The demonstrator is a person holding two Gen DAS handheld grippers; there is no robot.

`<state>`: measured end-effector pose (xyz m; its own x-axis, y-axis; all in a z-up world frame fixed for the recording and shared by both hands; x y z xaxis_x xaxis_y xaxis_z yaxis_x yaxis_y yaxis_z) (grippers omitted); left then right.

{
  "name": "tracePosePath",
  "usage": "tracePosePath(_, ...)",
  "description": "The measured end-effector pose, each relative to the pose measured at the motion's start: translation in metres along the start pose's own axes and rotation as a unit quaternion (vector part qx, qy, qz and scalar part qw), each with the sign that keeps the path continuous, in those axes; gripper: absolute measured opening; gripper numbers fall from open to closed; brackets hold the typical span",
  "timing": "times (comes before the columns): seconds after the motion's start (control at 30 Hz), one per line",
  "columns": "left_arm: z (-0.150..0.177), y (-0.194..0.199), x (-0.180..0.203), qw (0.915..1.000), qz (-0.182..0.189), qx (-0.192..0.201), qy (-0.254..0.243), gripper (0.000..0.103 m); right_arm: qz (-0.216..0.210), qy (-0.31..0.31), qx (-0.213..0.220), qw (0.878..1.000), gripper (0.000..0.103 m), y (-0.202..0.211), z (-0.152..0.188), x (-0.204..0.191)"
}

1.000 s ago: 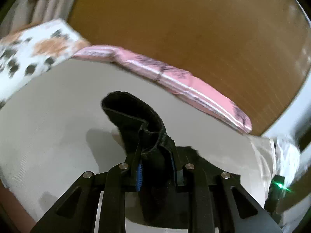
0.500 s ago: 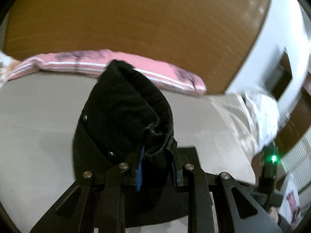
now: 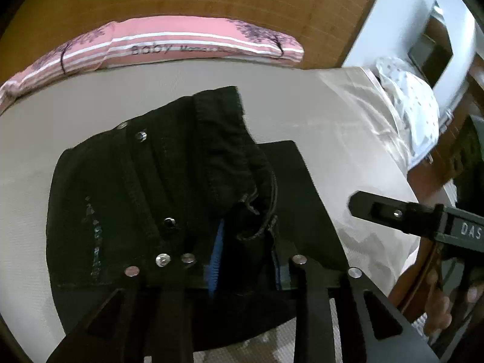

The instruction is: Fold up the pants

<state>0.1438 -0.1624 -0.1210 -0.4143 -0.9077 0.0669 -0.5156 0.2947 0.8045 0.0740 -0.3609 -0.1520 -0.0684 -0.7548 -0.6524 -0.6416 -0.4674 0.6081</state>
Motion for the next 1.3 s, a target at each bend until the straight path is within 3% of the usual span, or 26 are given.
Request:
tracePosePath(0.1, 0.0, 0.006, 0.002, 0.9996, 0.026, -0.003, -0.007, 0.045, -0.013, -0.002, -0.006, 1.0, 0.072, -0.003, -0.002, 0.002)
tracePosePath(0.23, 0.0, 0.02, -0.001, 0.9978, 0.066, -0.005, -0.003, 0.048, -0.034, -0.002, -0.017, 0.999, 0.072, -0.011, -0.008, 0.005)
tracePosePath(0.3, 0.0, 0.032, -0.006, 0.9978, 0.063, 0.012, -0.011, 0.052, -0.046, 0.004, -0.023, 0.999, 0.072, -0.014, -0.009, 0.004)
tracePosePath(0.43, -0.003, 0.045, -0.035, 0.9991, 0.019, 0.038, 0.005, 0.061, -0.077, 0.017, -0.054, 0.995, 0.072, -0.028, -0.014, 0.001)
tracePosePath(0.67, 0.004, 0.033, -0.105, 0.9951, -0.06, 0.019, 0.076, 0.061, -0.127, 0.024, -0.11, 0.986, 0.072, -0.073, -0.021, -0.004)
tracePosePath(0.87, 0.021, 0.018, -0.139, 0.9906, -0.096, -0.003, 0.097, 0.061, -0.149, 0.035, -0.125, 0.98, 0.072, -0.093, -0.033, 0.0)
tracePosePath(0.97, 0.028, 0.01, -0.145, 0.9897, -0.1, -0.017, 0.101, 0.061, -0.162, 0.041, -0.127, 0.978, 0.065, -0.103, -0.041, 0.001)
tracePosePath(1.1, 0.031, -0.004, -0.145, 0.9897, -0.104, -0.027, 0.095, 0.061, -0.185, 0.043, -0.144, 0.971, 0.043, -0.124, -0.046, -0.001)
tracePosePath(1.3, 0.033, -0.012, -0.142, 0.9893, -0.114, -0.033, 0.085, 0.065, -0.204, 0.051, -0.154, 0.965, 0.036, -0.143, -0.045, -0.014)
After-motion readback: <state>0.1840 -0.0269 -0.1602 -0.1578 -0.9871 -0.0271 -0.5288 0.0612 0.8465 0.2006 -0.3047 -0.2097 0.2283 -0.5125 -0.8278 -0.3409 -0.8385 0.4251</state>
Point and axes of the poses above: each gripper's, at about its wrist camera, not at the fingertips, and y roughly against the way its jaws point, x to its right, z to its underside, the point moved 1 cm from there along -y, roughly the way its jaws point, and after that the axes turned 13 degrees about -z, right-handed, at the moved point
